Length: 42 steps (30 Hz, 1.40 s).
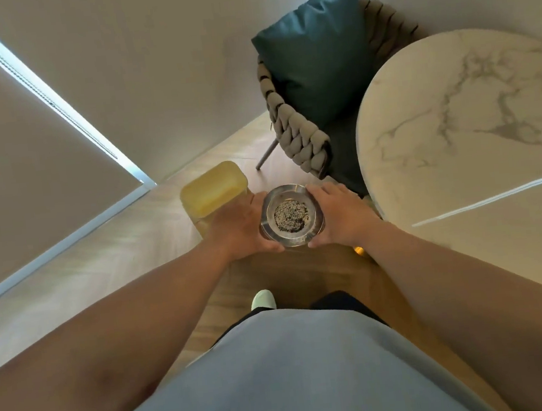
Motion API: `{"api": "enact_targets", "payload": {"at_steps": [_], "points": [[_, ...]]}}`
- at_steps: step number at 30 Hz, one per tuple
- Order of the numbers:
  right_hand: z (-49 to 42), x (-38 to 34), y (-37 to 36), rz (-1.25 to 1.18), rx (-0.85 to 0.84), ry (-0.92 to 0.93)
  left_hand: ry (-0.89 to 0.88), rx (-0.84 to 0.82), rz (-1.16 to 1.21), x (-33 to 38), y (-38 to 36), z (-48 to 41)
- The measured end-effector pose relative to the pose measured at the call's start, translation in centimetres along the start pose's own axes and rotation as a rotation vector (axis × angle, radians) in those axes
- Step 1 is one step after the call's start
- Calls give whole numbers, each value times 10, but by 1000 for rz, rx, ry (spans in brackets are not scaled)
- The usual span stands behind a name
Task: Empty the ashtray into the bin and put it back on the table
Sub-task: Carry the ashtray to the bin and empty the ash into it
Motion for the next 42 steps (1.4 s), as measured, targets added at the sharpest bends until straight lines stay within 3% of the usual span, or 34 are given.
{"api": "enact_targets", "payload": {"at_steps": [11,28,42], "points": [[-64,-41,-13,31,-104,204,212,46,24,-51,16,11],[-187,-46,-35,42,-270,504,551,146,11,-91,-7,-28],[-247,-57,-156,-135,-479,407,628,81,135,-182,-94,-41]]}}
Point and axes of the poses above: each hand's wrist, its own z-axis away from the middle knuckle, its own y-axis out of the back of the hand, x = y × z, the point moved 4 cm from there along -z, towards the middle knuckle, and after that the axes turned 15 degrees about x, right-handed, at the moved point
